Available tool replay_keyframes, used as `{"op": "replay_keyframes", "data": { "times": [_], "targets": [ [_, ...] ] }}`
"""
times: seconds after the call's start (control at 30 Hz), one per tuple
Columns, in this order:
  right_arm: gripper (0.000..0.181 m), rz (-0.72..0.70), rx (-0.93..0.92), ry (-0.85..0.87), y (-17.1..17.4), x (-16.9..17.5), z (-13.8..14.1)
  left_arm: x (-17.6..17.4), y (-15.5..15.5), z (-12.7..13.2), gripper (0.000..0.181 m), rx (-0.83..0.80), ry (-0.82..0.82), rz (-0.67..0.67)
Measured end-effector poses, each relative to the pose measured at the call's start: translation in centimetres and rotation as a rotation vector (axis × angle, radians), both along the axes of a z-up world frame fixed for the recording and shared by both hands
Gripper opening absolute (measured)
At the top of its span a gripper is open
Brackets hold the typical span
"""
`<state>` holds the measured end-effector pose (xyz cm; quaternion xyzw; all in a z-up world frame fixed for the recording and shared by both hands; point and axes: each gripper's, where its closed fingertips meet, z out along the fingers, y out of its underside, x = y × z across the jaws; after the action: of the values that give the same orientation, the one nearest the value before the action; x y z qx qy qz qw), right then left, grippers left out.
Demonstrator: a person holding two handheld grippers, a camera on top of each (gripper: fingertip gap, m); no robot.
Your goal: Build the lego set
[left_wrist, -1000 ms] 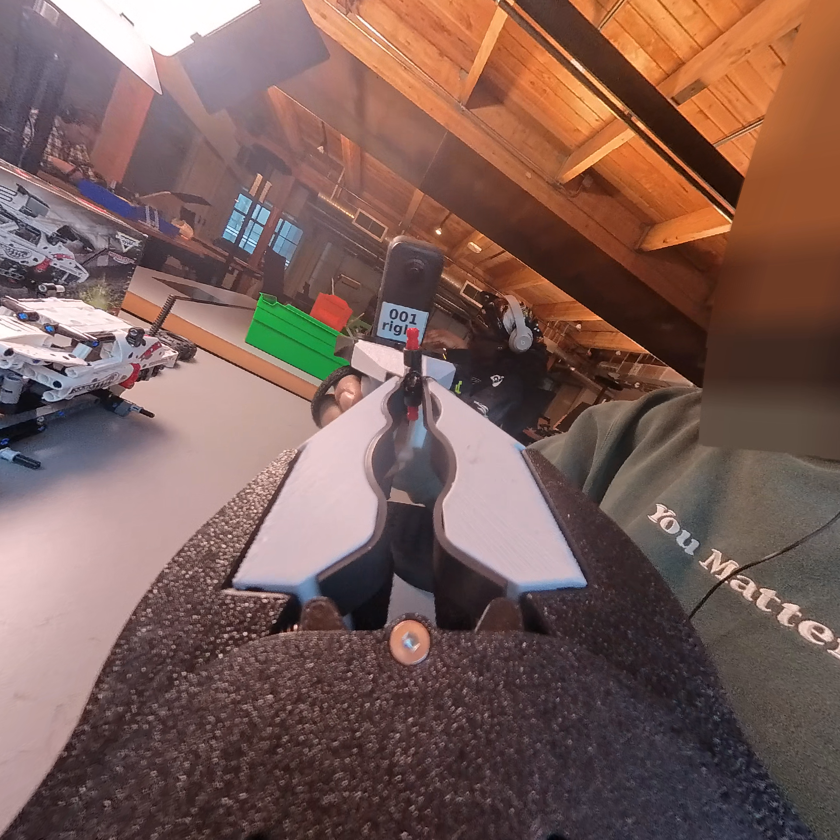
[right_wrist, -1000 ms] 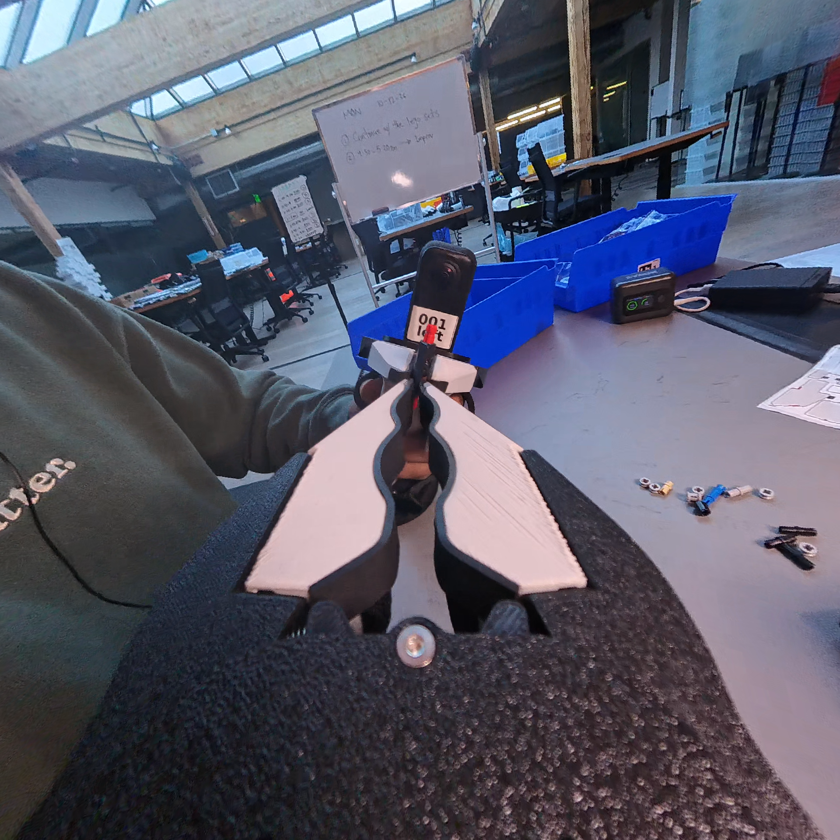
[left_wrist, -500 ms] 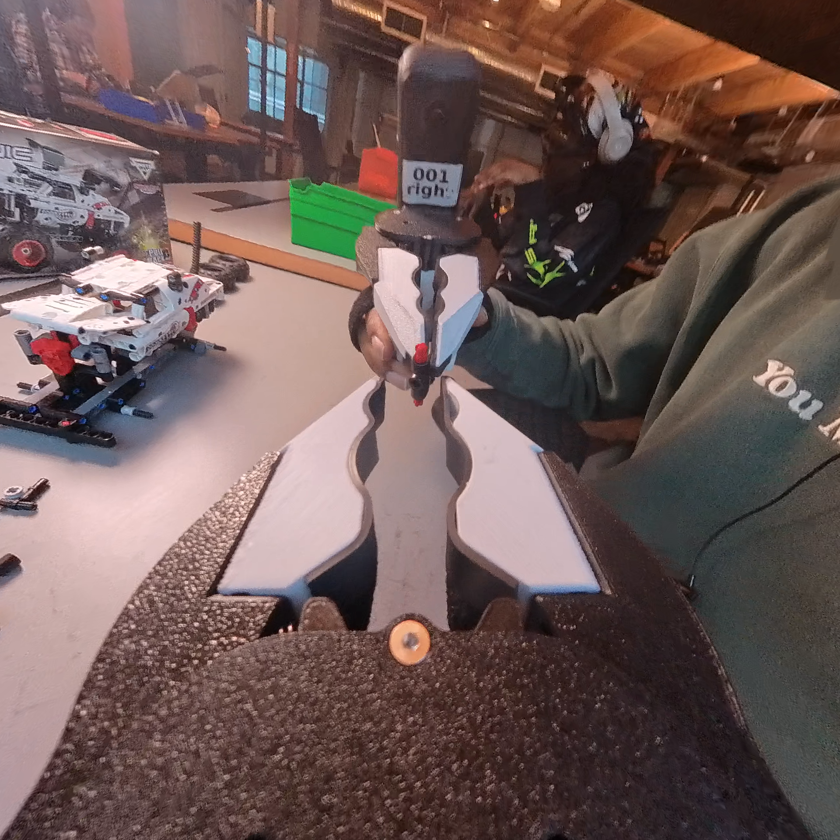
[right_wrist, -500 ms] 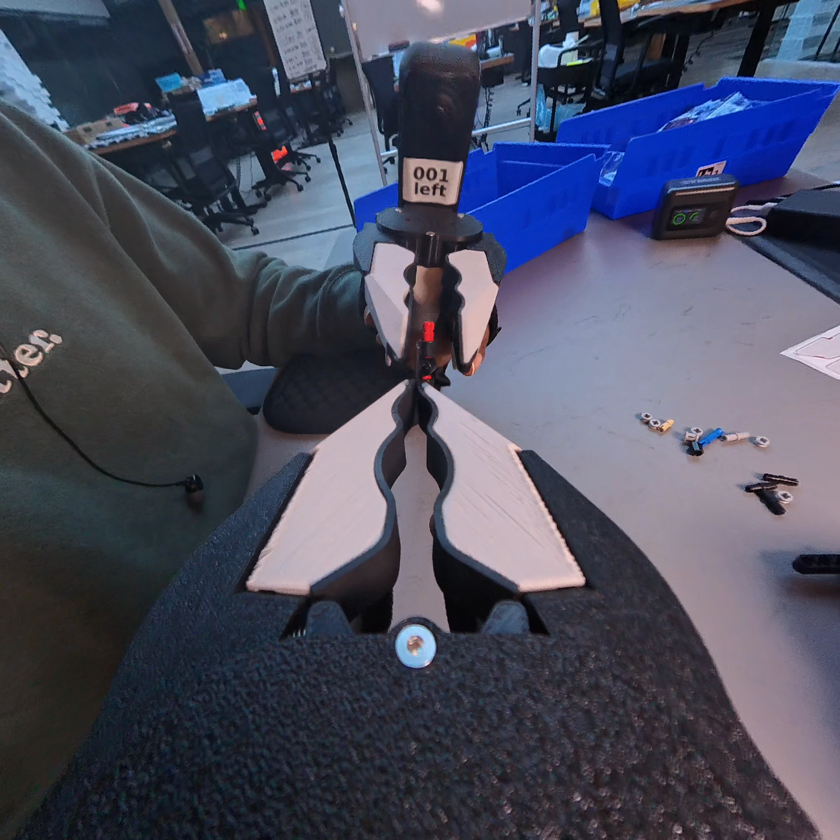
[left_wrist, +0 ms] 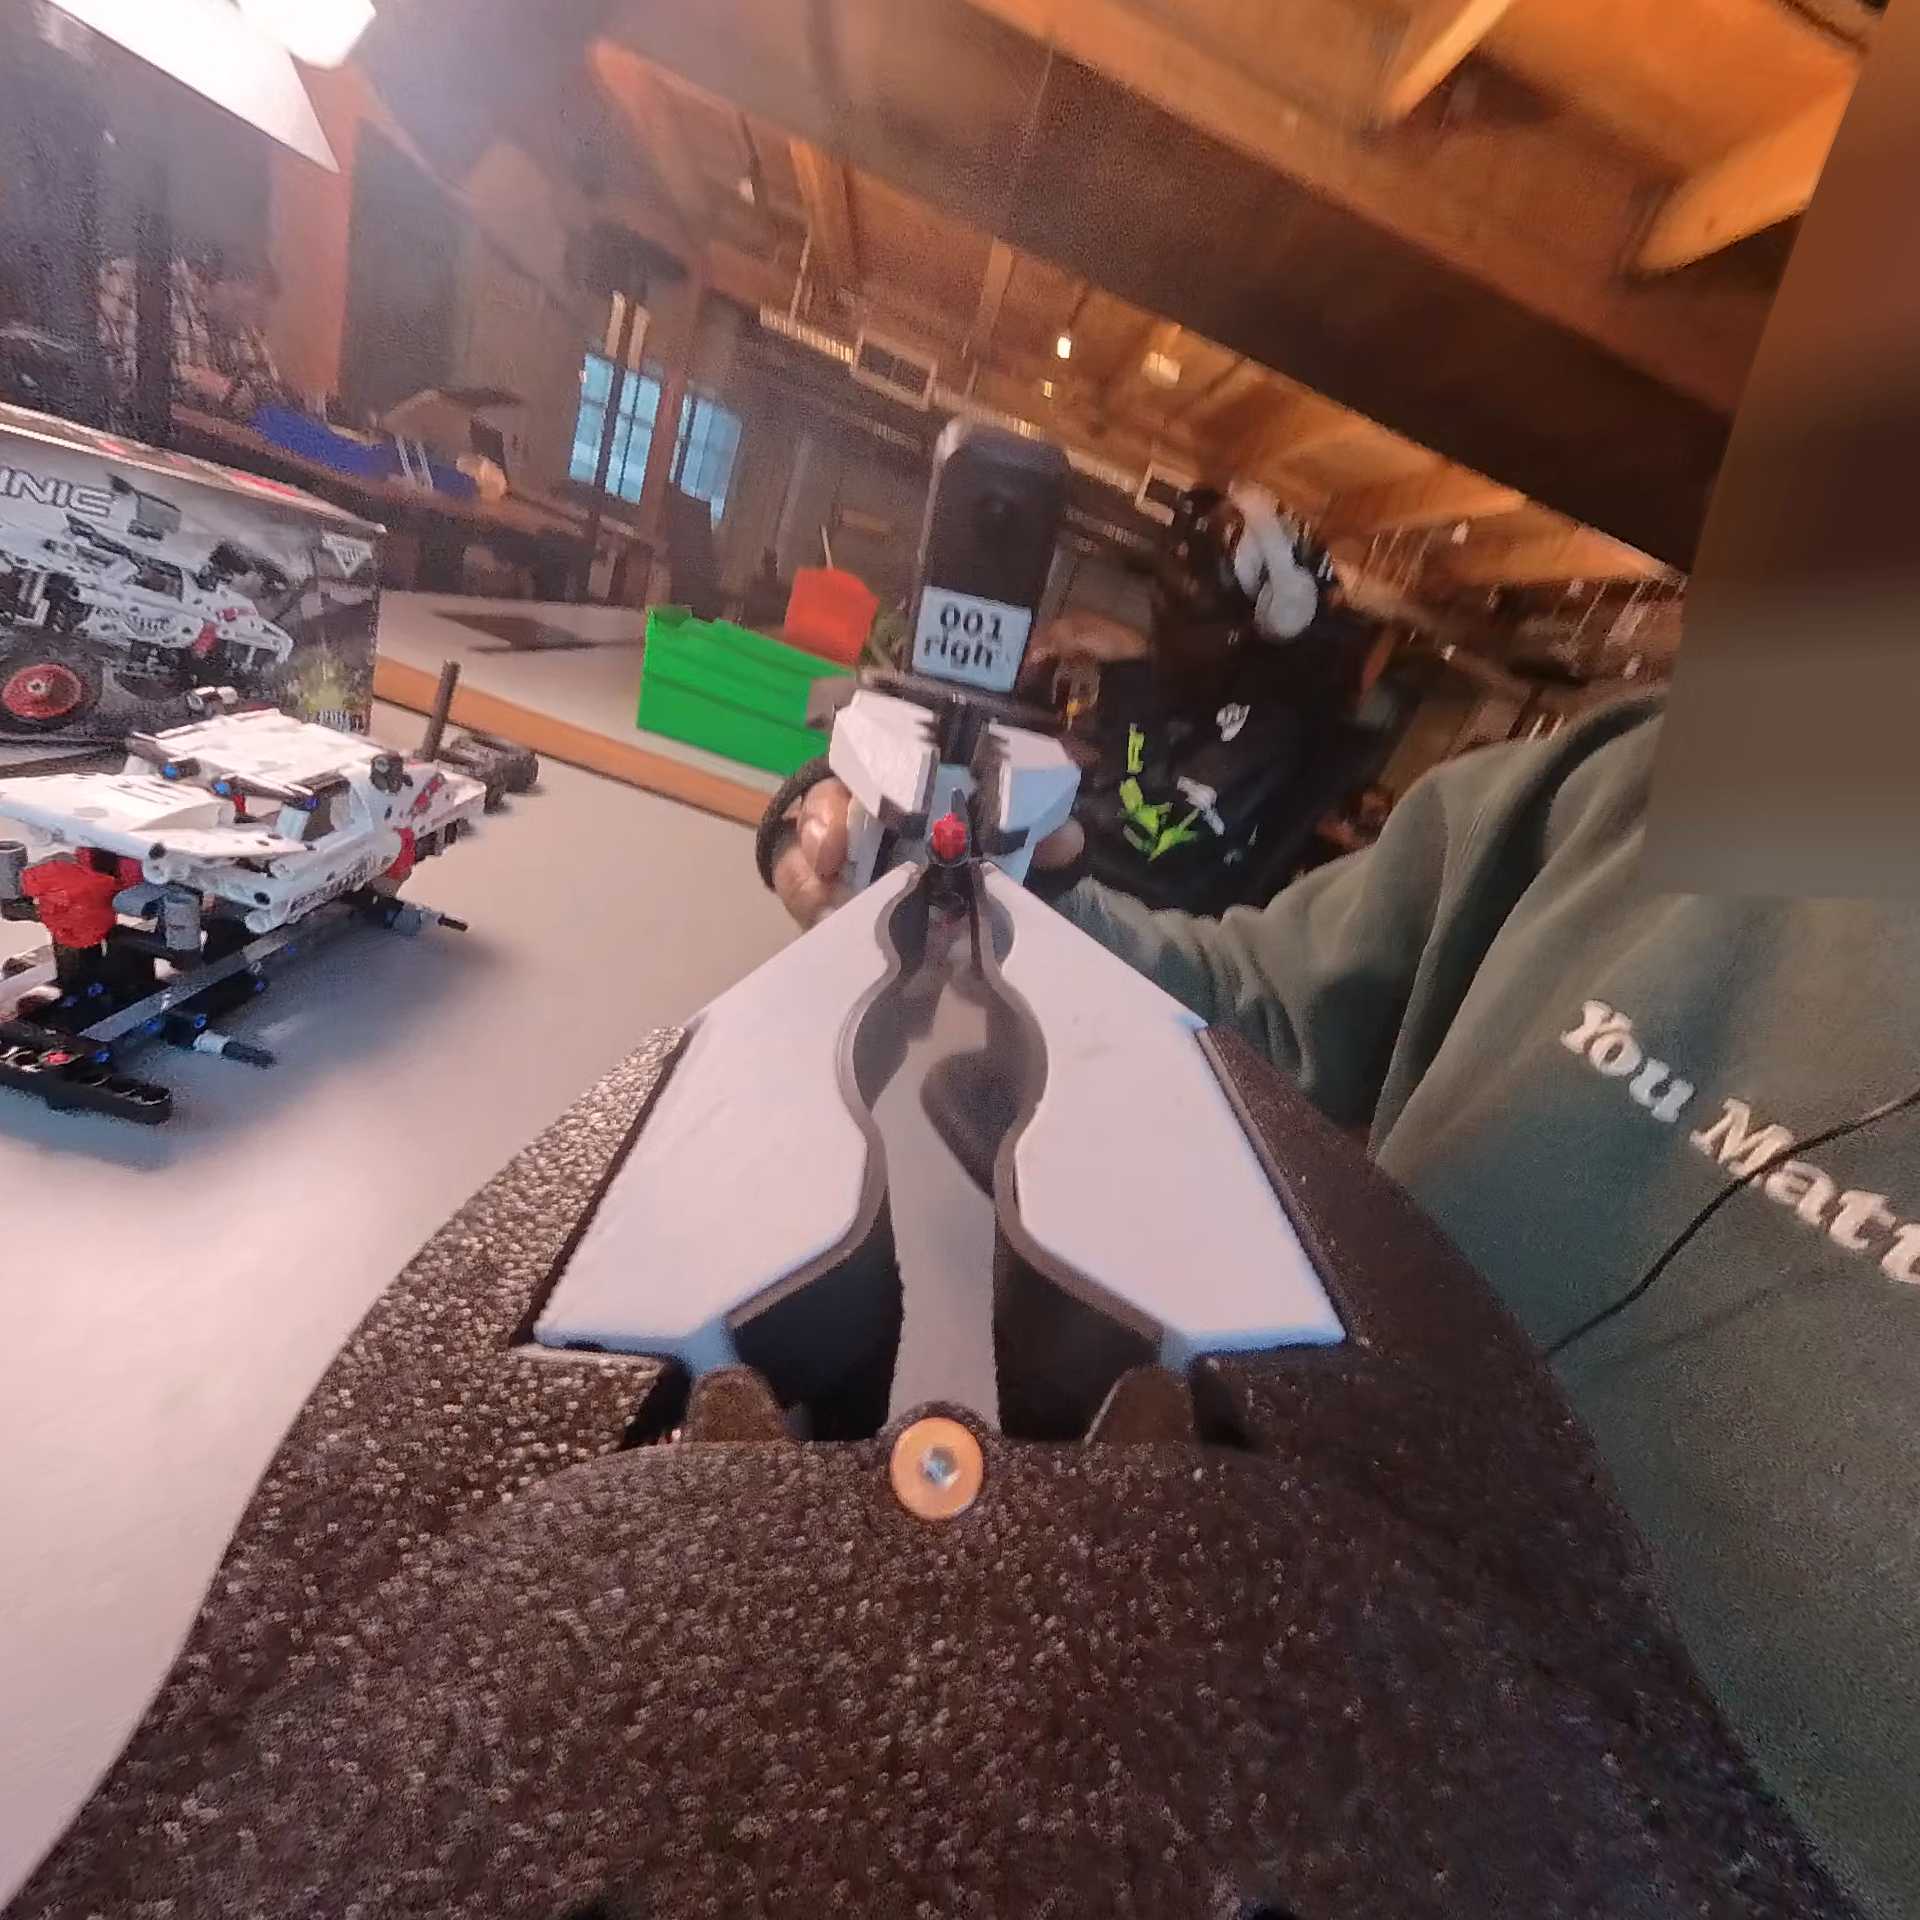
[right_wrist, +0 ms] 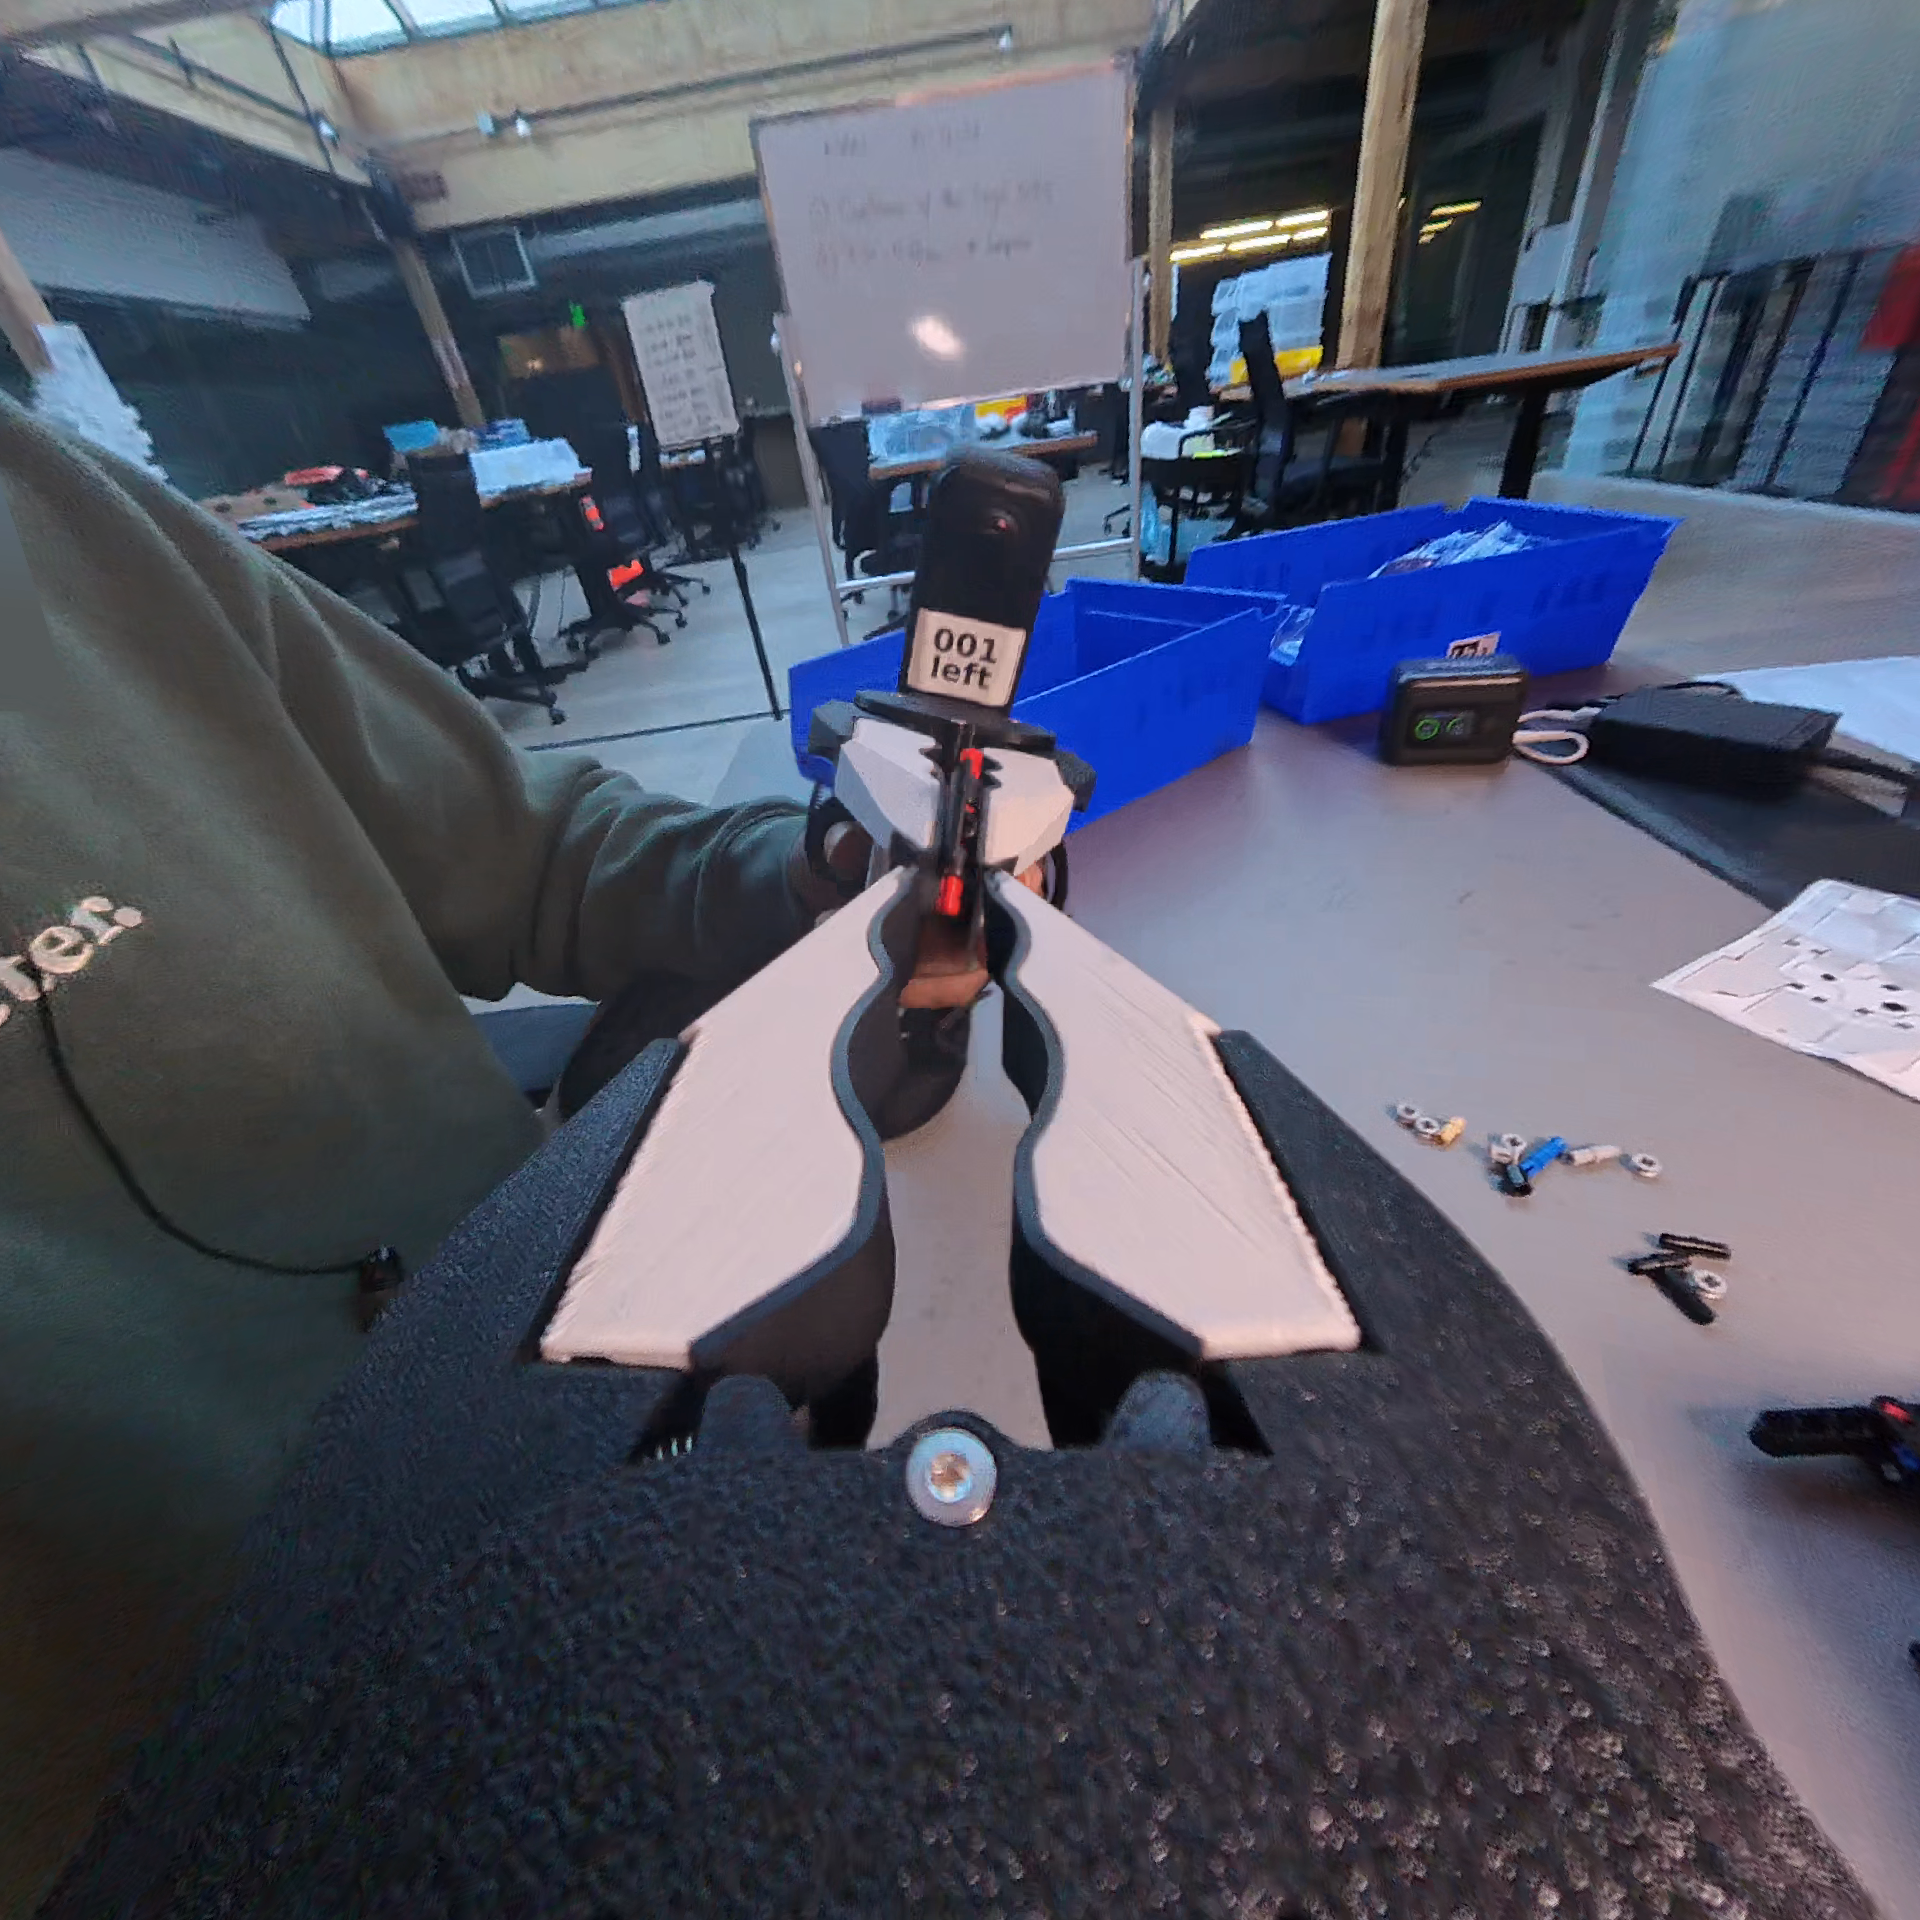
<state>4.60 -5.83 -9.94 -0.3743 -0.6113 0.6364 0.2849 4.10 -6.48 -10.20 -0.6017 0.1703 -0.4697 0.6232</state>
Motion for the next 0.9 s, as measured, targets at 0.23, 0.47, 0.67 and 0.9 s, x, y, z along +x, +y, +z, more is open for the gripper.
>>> {"op": "replay_keyframes", "data": {
  "times": [0.23, 0.47, 0.67, 0.9],
  "targets": [
    [0.024, -0.298, 0.274, 0.175, 0.4, -2.7, 0.5, -2.0, 1.0, 1.8, 0.005, -0.076, -0.423, -0.012],
    [0.007, -0.418, 0.460, 0.222, 0.5, -3.2, 0.6, -1.9, 1.3, 1.2, 0.004, -0.098, -0.451, -0.008],
    [0.002, -0.395, 0.504, 0.230, 0.3, -2.9, 0.4, -1.7, 1.3, 1.1, 0.004, -0.116, -0.478, -0.042],
    [0.007, -0.410, 0.575, 0.274, 0.1, -2.8, 0.6, -2.5, 1.1, 1.5, 0.005, -0.126, -0.587, -0.082]
  ]
}}
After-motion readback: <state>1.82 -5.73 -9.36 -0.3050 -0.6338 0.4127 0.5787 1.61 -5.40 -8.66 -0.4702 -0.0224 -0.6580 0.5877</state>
